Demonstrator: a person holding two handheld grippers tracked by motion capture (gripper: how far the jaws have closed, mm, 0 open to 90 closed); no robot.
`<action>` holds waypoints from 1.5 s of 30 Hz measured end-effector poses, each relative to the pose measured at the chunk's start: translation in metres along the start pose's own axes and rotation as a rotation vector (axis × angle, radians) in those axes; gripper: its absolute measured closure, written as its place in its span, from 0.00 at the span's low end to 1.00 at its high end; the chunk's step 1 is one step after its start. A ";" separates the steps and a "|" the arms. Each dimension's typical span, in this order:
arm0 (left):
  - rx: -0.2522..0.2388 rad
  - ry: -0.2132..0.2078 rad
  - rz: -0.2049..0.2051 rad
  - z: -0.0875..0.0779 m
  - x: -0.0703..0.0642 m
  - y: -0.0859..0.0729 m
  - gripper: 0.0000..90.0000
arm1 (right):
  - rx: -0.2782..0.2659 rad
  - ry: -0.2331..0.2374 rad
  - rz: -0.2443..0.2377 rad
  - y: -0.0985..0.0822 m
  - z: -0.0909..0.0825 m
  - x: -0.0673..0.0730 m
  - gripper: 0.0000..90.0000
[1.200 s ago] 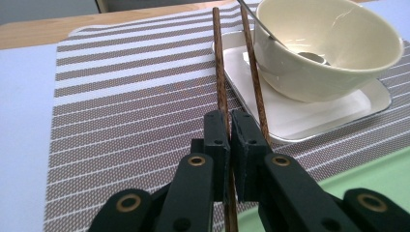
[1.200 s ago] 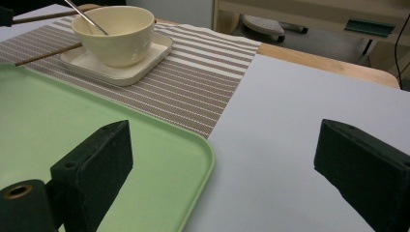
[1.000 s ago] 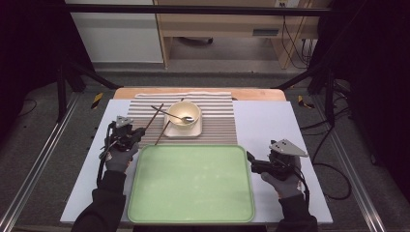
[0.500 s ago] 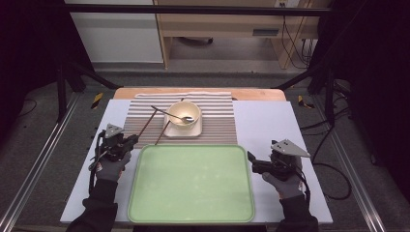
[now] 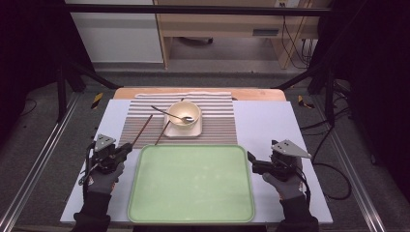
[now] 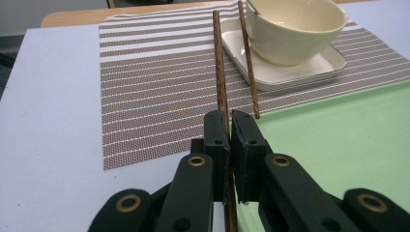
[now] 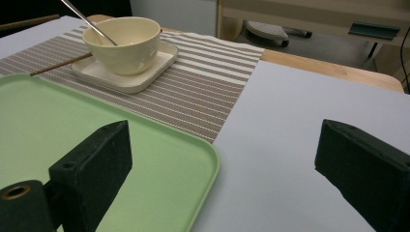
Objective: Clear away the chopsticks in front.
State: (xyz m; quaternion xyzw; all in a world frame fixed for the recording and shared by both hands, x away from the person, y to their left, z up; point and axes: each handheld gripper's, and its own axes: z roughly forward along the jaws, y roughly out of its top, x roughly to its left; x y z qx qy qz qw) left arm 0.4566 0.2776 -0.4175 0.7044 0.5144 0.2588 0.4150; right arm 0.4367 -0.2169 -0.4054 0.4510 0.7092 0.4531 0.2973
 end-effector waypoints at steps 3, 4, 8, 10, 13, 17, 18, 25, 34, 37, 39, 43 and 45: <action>0.000 -0.002 0.000 -0.007 -0.006 -0.005 0.95 | 0.002 -0.002 -0.005 0.000 0.000 0.000 0.07; 0.001 -0.007 -0.004 -0.009 -0.007 -0.008 0.95 | 0.001 -0.001 -0.005 0.000 0.000 0.001 0.07; -0.002 -0.009 -0.013 -0.016 -0.013 -0.013 0.95 | 0.000 0.001 -0.006 0.000 0.000 0.002 0.07; -0.002 -0.010 -0.013 -0.017 -0.015 -0.014 0.95 | -0.001 0.003 -0.008 0.000 0.000 0.002 0.07; 0.001 -0.017 -0.007 -0.019 -0.025 -0.020 0.95 | 0.002 0.002 -0.007 0.000 0.000 0.003 0.07; 0.002 -0.021 -0.004 -0.022 -0.034 -0.025 0.95 | 0.002 0.002 -0.008 0.000 0.000 0.003 0.07; 0.000 -0.017 -0.003 -0.024 -0.038 -0.027 0.95 | -0.001 0.004 -0.008 0.000 0.000 0.003 0.07; 0.002 0.005 -0.014 -0.033 -0.057 -0.040 0.95 | 0.000 0.006 -0.005 0.000 0.000 0.002 0.07; 0.010 0.005 -0.033 -0.036 -0.075 -0.050 0.95 | -0.004 0.010 -0.002 0.000 -0.001 0.001 0.07; 0.019 0.020 -0.027 -0.034 -0.086 -0.056 0.95 | -0.009 0.010 0.002 0.000 -0.002 0.000 0.07; 0.022 0.028 -0.022 -0.033 -0.088 -0.057 0.95 | -0.008 0.010 0.004 0.001 -0.002 0.000 0.07; 0.022 0.055 -0.045 -0.028 -0.095 -0.068 0.95 | -0.017 0.013 0.010 0.002 -0.005 -0.001 0.07; 0.032 0.050 -0.045 -0.026 -0.096 -0.074 0.95 | -0.018 0.013 0.012 0.001 -0.005 -0.002 0.07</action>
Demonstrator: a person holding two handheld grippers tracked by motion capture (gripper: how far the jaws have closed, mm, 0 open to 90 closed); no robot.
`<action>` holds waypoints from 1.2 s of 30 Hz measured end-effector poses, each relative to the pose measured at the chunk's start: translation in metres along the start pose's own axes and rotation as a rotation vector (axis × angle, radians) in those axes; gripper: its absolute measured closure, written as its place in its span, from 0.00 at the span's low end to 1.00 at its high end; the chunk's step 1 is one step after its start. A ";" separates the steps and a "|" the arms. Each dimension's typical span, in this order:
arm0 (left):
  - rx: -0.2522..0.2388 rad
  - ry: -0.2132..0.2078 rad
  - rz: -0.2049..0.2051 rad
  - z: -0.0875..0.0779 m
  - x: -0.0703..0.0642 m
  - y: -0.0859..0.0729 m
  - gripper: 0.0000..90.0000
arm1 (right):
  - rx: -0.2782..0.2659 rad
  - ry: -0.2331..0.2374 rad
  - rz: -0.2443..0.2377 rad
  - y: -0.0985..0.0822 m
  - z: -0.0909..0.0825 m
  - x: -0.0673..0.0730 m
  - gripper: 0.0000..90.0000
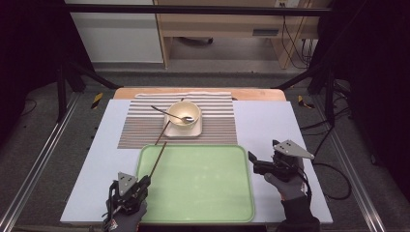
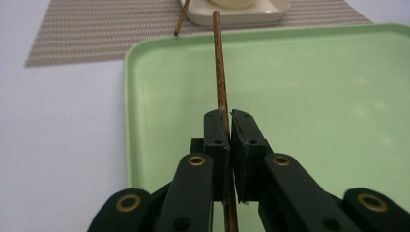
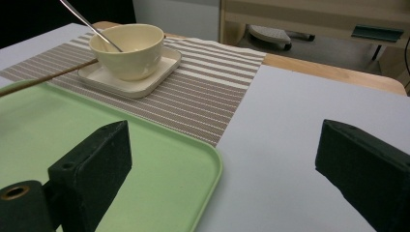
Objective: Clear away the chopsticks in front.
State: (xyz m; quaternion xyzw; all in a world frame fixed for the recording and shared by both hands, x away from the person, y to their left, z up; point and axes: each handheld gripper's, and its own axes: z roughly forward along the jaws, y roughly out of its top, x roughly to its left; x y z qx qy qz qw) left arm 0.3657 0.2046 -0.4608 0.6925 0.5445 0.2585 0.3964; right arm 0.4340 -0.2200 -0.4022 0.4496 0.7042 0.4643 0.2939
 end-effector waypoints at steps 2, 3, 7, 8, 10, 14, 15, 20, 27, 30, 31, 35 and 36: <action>0.003 0.006 -0.004 0.002 0.000 -0.005 0.95 | 0.003 -0.003 0.001 0.000 0.000 0.000 0.07; 0.003 0.006 -0.004 0.002 0.000 -0.005 0.95 | 0.003 -0.004 -0.002 -0.001 0.000 0.000 0.07; 0.005 0.010 -0.027 0.004 0.002 -0.012 0.95 | 0.004 -0.005 -0.002 -0.001 0.001 0.000 0.07; 0.010 0.009 -0.027 0.005 0.002 -0.012 0.95 | 0.005 -0.006 -0.004 -0.001 0.001 0.000 0.07; 0.022 0.010 -0.028 0.007 0.002 -0.014 0.95 | 0.007 -0.005 -0.005 -0.001 0.001 0.001 0.07; 0.045 0.011 -0.026 0.010 0.003 -0.016 0.95 | 0.006 -0.006 -0.005 -0.001 0.001 0.000 0.07; 0.045 0.011 -0.026 0.010 0.003 -0.016 0.95 | 0.006 -0.006 -0.004 -0.001 0.001 0.000 0.07; 0.086 -0.002 -0.019 0.013 0.005 -0.015 0.94 | 0.009 -0.004 -0.005 -0.001 0.002 0.001 0.07; 0.091 -0.018 -0.033 0.014 0.009 -0.012 0.85 | 0.010 -0.007 -0.012 -0.001 0.002 0.002 0.07; 0.063 -0.044 -0.043 0.013 0.010 -0.004 0.81 | 0.009 -0.005 -0.005 -0.001 0.002 0.002 0.07; 0.058 -0.055 -0.037 0.012 0.011 0.001 0.82 | 0.008 -0.005 -0.005 -0.001 0.002 0.001 0.07; 0.041 -0.069 0.009 0.014 0.012 0.016 0.89 | 0.011 -0.007 -0.009 -0.001 0.002 0.002 0.07; 0.048 -0.100 0.018 0.020 0.015 0.024 0.92 | 0.012 -0.007 -0.010 -0.001 0.003 0.002 0.07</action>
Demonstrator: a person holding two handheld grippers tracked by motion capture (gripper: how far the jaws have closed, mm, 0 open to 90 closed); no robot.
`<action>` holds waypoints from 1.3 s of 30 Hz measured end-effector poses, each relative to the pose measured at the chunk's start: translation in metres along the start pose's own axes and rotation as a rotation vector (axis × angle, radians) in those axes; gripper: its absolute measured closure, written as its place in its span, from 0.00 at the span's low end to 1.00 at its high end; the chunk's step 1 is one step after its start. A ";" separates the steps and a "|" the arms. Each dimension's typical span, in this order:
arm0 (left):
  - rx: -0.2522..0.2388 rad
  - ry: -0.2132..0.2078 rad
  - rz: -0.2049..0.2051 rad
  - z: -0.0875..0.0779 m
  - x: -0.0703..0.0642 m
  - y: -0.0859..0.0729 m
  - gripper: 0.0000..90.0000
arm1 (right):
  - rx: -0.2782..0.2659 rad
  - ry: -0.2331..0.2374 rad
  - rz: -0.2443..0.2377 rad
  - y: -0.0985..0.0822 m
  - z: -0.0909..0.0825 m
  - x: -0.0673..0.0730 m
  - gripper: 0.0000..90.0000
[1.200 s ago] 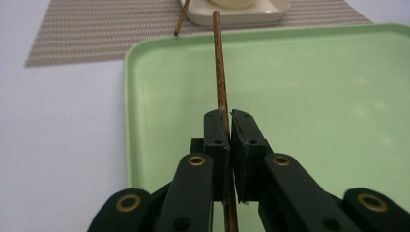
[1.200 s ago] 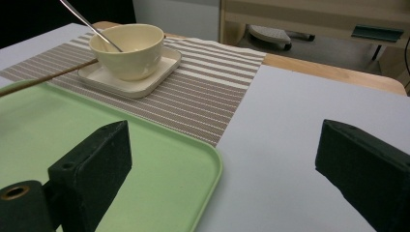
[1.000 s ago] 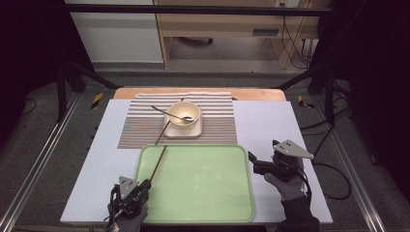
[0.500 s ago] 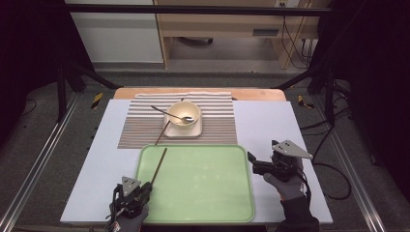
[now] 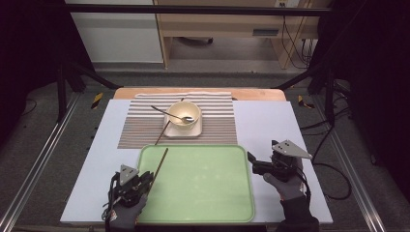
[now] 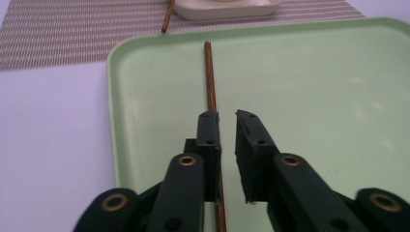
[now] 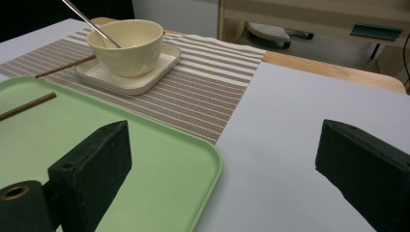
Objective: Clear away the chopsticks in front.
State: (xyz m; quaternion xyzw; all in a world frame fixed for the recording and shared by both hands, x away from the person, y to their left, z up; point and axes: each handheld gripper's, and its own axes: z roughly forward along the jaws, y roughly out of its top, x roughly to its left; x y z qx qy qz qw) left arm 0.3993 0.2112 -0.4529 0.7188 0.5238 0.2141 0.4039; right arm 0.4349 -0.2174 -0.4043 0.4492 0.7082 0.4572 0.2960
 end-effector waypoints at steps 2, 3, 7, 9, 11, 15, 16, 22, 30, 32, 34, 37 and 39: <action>0.011 -0.020 0.024 0.008 0.002 0.006 0.97 | 0.002 0.000 -0.001 0.000 0.001 0.000 0.07; 0.024 -0.029 0.035 0.012 0.003 0.009 0.99 | 0.003 0.000 -0.001 0.000 0.001 0.000 0.07; 0.072 -0.056 0.078 0.030 0.003 0.014 1.00 | 0.006 0.000 -0.002 0.000 0.001 0.001 0.07; 0.099 -0.065 0.101 0.037 0.001 0.015 1.00 | 0.004 0.002 0.000 -0.001 0.001 0.001 0.07; 0.126 -0.060 0.120 0.042 0.000 0.015 1.00 | 0.007 0.000 -0.001 -0.001 0.002 0.001 0.07; 0.156 -0.043 0.133 0.047 0.001 0.014 1.00 | 0.008 0.002 0.002 -0.001 0.002 0.001 0.07; 0.158 -0.038 0.133 0.048 0.002 0.014 1.00 | 0.008 0.003 0.001 -0.001 0.002 0.001 0.07; 0.162 -0.022 0.133 0.049 0.006 0.012 1.00 | 0.009 0.001 0.000 -0.001 0.002 0.001 0.07; 0.155 0.020 0.119 0.040 0.012 0.007 1.00 | 0.005 0.000 -0.001 -0.001 0.002 0.001 0.07; 0.150 0.023 0.112 0.040 0.012 0.006 1.00 | 0.006 0.000 -0.001 -0.001 0.002 0.001 0.06; 0.154 0.031 0.117 0.037 0.014 0.005 1.00 | 0.005 0.001 -0.003 -0.001 0.002 0.001 0.06; 0.157 0.038 0.119 0.036 0.015 0.004 1.00 | 0.004 0.002 -0.003 0.000 0.002 0.002 0.06; 0.151 0.058 0.100 0.034 0.017 0.003 1.00 | 0.004 0.002 0.000 0.000 0.001 0.001 0.06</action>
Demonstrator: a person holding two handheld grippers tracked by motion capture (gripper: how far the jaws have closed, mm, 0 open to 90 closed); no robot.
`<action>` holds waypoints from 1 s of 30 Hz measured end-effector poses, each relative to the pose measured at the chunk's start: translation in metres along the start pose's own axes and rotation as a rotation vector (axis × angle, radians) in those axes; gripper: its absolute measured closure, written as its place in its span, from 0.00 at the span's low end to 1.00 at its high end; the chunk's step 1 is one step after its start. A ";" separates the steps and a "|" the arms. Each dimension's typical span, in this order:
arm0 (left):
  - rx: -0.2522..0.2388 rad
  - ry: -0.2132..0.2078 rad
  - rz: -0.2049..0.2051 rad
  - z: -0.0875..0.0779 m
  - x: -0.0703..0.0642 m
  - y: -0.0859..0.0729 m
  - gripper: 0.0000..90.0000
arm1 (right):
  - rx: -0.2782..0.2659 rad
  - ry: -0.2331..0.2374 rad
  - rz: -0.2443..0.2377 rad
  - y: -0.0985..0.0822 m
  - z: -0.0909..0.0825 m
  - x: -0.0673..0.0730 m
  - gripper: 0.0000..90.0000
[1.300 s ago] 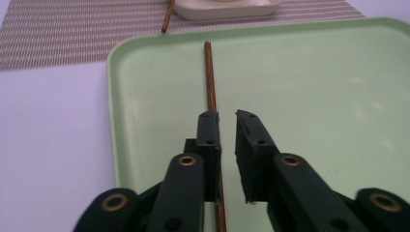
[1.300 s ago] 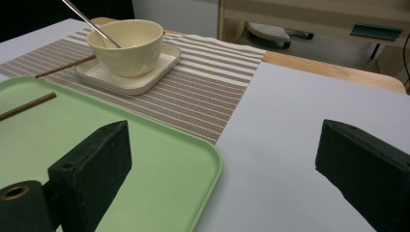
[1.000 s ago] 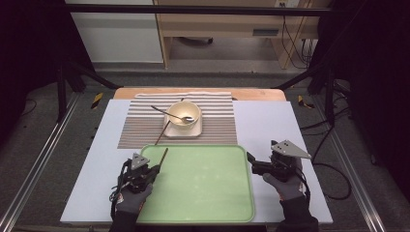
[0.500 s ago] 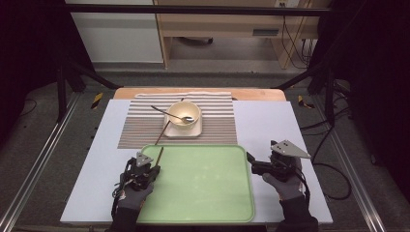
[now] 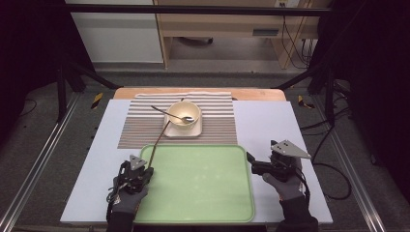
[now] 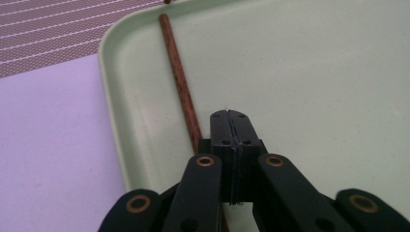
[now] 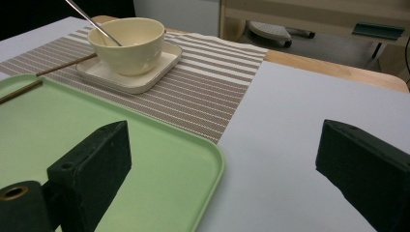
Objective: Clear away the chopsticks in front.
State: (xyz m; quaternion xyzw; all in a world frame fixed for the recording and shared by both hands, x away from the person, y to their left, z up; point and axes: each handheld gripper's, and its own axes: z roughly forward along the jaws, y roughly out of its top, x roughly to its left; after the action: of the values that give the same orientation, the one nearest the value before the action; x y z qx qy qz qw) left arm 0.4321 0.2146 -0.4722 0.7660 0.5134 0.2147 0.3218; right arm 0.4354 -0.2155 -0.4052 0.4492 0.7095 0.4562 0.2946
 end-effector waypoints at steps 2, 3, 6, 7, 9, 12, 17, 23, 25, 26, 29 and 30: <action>-0.003 0.005 -0.008 -0.001 0.002 -0.001 1.00 | 0.000 0.000 0.000 0.000 0.000 0.000 0.06; -0.002 0.005 -0.013 -0.001 0.003 -0.001 1.00 | 0.000 0.000 0.000 0.000 0.000 0.000 0.06; -0.001 0.004 -0.015 -0.001 0.004 -0.002 1.00 | -0.001 0.002 0.001 0.000 0.000 0.000 0.06; 0.000 0.004 -0.011 -0.001 0.003 -0.001 1.00 | 0.000 0.000 -0.004 0.000 0.000 0.000 0.06; 0.000 0.004 -0.011 -0.001 0.003 -0.001 1.00 | 0.001 0.000 -0.004 0.000 0.000 0.000 0.06; 0.000 0.002 -0.012 -0.001 0.004 -0.001 1.00 | 0.000 0.000 -0.002 0.000 0.000 0.000 0.06; -0.016 -0.008 -0.014 -0.002 0.003 0.001 1.00 | 0.001 -0.001 -0.001 0.000 0.000 0.000 0.06; -0.067 -0.042 -0.032 -0.010 0.005 0.006 0.97 | -0.001 -0.003 0.003 0.000 0.000 0.000 0.05; -0.113 -0.075 -0.041 -0.015 0.006 0.011 0.95 | -0.002 -0.005 0.003 0.000 0.000 0.000 0.05; -0.113 -0.075 -0.041 -0.015 0.006 0.011 0.93 | -0.002 -0.005 0.003 0.000 0.000 0.000 0.05; -0.158 -0.102 -0.037 -0.019 0.007 0.019 0.81 | -0.002 -0.010 -0.002 0.001 0.000 0.000 0.04; -0.180 -0.117 -0.034 -0.021 0.009 0.026 0.77 | -0.003 -0.012 -0.002 0.001 0.000 0.000 0.04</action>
State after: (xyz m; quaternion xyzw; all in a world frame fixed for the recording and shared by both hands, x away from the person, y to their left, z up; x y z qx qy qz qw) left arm 0.4386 0.2221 -0.4385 0.7364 0.4853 0.2095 0.4222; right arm 0.4354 -0.2150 -0.4041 0.4505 0.7076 0.4542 0.2999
